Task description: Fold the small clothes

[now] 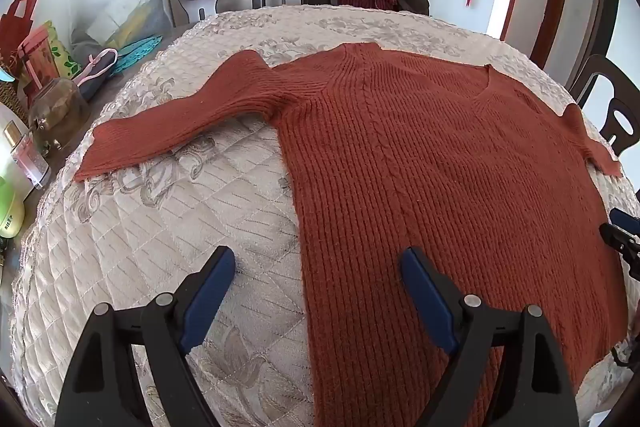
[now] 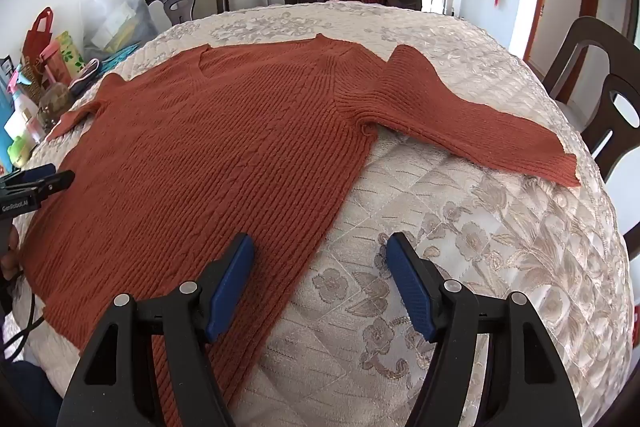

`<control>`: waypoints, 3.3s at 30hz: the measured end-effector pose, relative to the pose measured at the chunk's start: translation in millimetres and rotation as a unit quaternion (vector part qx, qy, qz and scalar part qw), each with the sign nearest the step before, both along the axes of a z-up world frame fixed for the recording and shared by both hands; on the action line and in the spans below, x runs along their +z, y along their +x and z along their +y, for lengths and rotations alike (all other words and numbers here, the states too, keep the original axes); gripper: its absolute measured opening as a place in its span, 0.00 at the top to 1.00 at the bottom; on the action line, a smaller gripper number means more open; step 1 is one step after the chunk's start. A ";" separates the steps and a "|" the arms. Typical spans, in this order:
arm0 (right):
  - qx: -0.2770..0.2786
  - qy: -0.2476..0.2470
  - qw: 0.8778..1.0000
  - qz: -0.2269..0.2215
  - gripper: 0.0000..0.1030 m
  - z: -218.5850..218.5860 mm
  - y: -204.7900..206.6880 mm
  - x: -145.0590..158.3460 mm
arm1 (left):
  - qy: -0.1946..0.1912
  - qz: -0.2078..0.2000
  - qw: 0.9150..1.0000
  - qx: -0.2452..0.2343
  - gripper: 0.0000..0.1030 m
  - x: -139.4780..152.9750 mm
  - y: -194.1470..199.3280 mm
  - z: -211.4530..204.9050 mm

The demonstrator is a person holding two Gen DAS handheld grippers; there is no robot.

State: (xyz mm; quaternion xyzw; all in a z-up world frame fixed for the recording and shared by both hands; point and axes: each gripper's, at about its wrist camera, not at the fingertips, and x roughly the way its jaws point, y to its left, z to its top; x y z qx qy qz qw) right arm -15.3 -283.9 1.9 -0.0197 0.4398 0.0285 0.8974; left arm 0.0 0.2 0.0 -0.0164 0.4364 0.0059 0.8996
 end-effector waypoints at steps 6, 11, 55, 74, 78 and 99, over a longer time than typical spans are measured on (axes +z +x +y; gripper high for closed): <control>0.000 0.000 1.000 0.000 0.33 -0.6 -0.2 -0.4 | 0.001 -0.001 1.000 0.000 0.15 0.0 -0.1 -0.1; 0.000 0.001 1.000 -0.001 0.33 -1.4 -0.3 -0.5 | 0.002 -0.001 1.000 0.000 0.14 0.0 0.0 -0.2; 0.000 0.005 1.000 -0.002 0.33 -1.2 -1.3 0.1 | 0.002 0.001 1.000 0.000 0.09 0.0 0.0 -0.3; 0.000 0.007 1.000 -0.002 0.32 -0.9 -2.0 1.3 | 0.002 0.002 1.000 0.001 0.09 -0.1 0.2 -0.2; 0.000 0.007 1.000 -0.002 0.32 -0.8 -2.1 1.5 | 0.002 0.002 1.000 0.001 0.09 -0.1 0.2 -0.2; 0.000 0.008 1.000 -0.002 0.32 -1.3 -2.0 1.7 | 0.002 0.002 1.000 0.001 0.08 -0.1 0.3 -0.3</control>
